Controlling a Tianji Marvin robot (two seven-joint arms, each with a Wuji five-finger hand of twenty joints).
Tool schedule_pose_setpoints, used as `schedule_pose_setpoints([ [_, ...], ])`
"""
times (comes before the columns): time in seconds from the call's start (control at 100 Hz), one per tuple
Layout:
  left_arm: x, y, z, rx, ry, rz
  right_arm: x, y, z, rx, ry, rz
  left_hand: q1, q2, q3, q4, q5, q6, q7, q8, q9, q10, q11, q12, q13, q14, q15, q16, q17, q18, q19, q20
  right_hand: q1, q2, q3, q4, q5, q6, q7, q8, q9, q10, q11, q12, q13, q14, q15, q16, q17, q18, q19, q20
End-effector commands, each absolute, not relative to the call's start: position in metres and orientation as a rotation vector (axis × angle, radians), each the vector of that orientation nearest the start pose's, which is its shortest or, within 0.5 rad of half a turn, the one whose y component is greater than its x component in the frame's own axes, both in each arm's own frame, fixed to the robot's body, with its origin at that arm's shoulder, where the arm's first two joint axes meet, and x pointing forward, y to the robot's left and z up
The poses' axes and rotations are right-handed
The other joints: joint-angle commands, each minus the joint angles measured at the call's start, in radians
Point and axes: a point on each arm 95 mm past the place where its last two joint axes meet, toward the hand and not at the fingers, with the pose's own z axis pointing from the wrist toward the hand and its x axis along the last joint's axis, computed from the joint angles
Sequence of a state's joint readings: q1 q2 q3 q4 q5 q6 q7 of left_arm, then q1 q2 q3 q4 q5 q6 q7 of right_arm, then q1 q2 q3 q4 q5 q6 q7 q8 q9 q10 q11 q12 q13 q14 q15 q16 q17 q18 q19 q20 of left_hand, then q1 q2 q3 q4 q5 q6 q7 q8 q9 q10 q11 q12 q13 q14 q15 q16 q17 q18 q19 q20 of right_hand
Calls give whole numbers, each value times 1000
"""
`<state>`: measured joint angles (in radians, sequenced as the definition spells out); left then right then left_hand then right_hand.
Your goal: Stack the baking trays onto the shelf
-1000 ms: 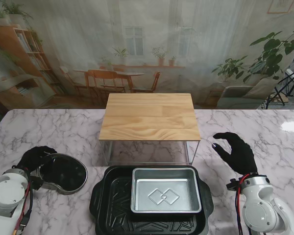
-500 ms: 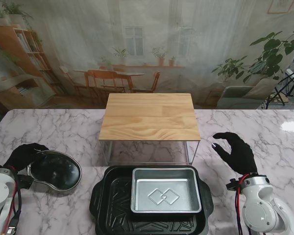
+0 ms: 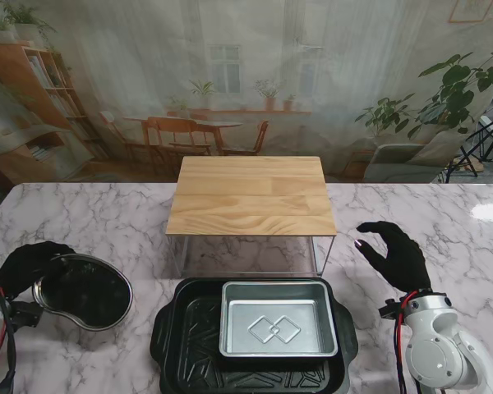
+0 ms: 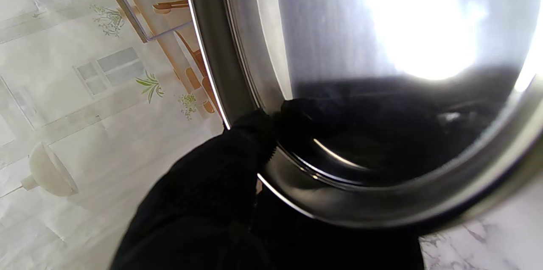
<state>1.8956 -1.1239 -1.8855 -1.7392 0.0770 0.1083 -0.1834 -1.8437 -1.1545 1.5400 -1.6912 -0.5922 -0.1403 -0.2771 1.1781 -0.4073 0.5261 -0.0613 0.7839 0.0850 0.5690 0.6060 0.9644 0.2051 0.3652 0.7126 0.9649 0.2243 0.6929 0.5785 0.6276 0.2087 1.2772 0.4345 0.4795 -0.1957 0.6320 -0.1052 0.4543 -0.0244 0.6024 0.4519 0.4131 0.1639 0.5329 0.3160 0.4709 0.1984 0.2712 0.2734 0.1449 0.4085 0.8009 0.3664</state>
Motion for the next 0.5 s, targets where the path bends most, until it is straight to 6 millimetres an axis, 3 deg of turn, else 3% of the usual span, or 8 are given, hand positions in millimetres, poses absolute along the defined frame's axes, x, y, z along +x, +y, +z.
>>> schedule_pose_setpoints([
  [0.0, 324, 204, -296, -2153, 510, -1646, 347, -95, -319, 1513, 831, 1746, 37, 86, 122, 22, 128, 8, 124, 53, 23, 5, 29, 14, 47, 44, 43, -6, 14, -26, 33, 27, 28, 39, -23, 15, -41, -24, 15, -9, -17, -8, 15, 2, -3, -18, -34, -13, -7, -29, 1, -2],
  [0.15, 314, 195, -287, -2166, 525, -1668, 347, -96, -320, 1514, 828, 1747, 38, 90, 117, 21, 121, 7, 121, 55, 18, -9, 33, 15, 43, 40, 43, -8, 10, -31, 30, 26, 29, 39, -23, 15, -41, -25, 15, -9, -17, -7, 15, 2, -2, -20, -33, -13, -7, -29, 2, -3],
  [0.27, 309, 184, -280, -2171, 546, -1663, 347, -97, -320, 1514, 824, 1748, 42, 91, 111, 21, 114, 8, 123, 57, 11, 11, 34, 13, 40, 37, 43, -11, 7, -34, 29, 27, 27, 36, -24, 15, -41, -23, 15, -10, -17, -8, 15, 2, -3, -18, -33, -13, -8, -30, 2, -3],
  [0.49, 305, 165, -276, -2182, 534, -1692, 346, -100, -321, 1509, 816, 1751, 44, 94, 108, 21, 106, 10, 126, 58, 5, 2, 41, 10, 36, 36, 47, -15, 7, -34, 30, 29, 27, 37, -23, 15, -41, -24, 15, -10, -18, -8, 14, 1, -3, -17, -34, -13, -8, -29, 2, -4],
])
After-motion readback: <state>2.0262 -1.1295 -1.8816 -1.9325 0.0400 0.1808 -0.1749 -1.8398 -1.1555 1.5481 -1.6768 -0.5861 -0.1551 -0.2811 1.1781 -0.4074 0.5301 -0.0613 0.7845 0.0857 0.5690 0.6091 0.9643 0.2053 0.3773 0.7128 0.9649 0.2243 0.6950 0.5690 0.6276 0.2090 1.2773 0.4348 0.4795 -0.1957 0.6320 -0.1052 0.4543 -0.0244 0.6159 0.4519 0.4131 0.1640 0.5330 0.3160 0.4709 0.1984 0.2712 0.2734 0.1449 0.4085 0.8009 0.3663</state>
